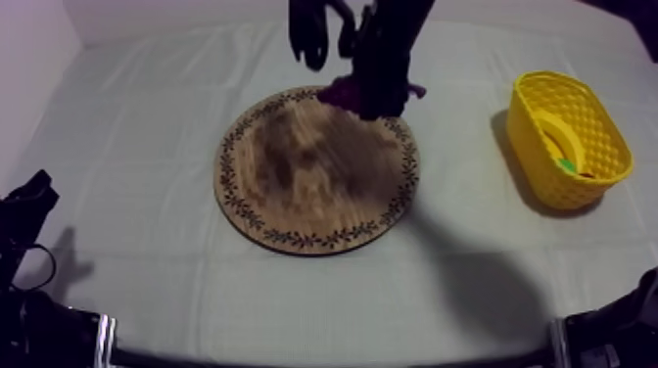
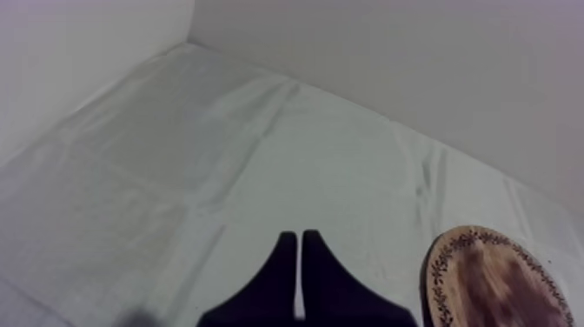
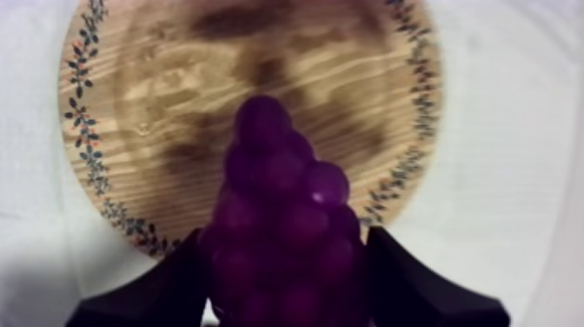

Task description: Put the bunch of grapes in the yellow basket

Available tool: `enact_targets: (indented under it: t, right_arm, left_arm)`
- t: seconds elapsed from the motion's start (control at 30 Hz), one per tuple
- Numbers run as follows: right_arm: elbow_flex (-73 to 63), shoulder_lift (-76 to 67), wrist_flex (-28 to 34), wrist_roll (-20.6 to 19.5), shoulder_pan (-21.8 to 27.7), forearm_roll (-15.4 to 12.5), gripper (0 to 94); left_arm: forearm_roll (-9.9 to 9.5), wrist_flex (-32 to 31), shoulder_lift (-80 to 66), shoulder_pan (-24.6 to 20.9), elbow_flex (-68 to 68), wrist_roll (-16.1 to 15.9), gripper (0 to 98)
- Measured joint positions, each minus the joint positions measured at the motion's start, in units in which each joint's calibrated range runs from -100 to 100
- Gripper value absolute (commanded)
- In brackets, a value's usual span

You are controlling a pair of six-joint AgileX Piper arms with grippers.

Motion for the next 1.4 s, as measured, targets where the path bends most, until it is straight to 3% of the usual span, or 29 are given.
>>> enact_targets:
  t: [0.33, 0.63, 0.9, 1.4]
  right_arm:
    - [-3.05, -10.95, 7.80, 0.33, -0.01, -0.25, 32.5]
    - [0.97, -16.47, 7.54, -2.75, 2.00, 1.41, 33.0]
    - [4.55, -19.51, 6.83, -7.01, 8.57, 2.02, 33.8]
    - [17.20, -25.28, 5.58, -12.11, 26.33, 3.40, 35.1]
  left_arm:
    - [0.00, 0.00, 0.00, 0.00, 0.00, 0.00, 0.0]
    - [0.00, 0.00, 0.00, 0.00, 0.00, 0.00, 0.0]
    - [0.00, 0.00, 0.00, 0.00, 0.00, 0.00, 0.0]
    - [0.00, 0.00, 0.00, 0.00, 0.00, 0.00, 0.0]
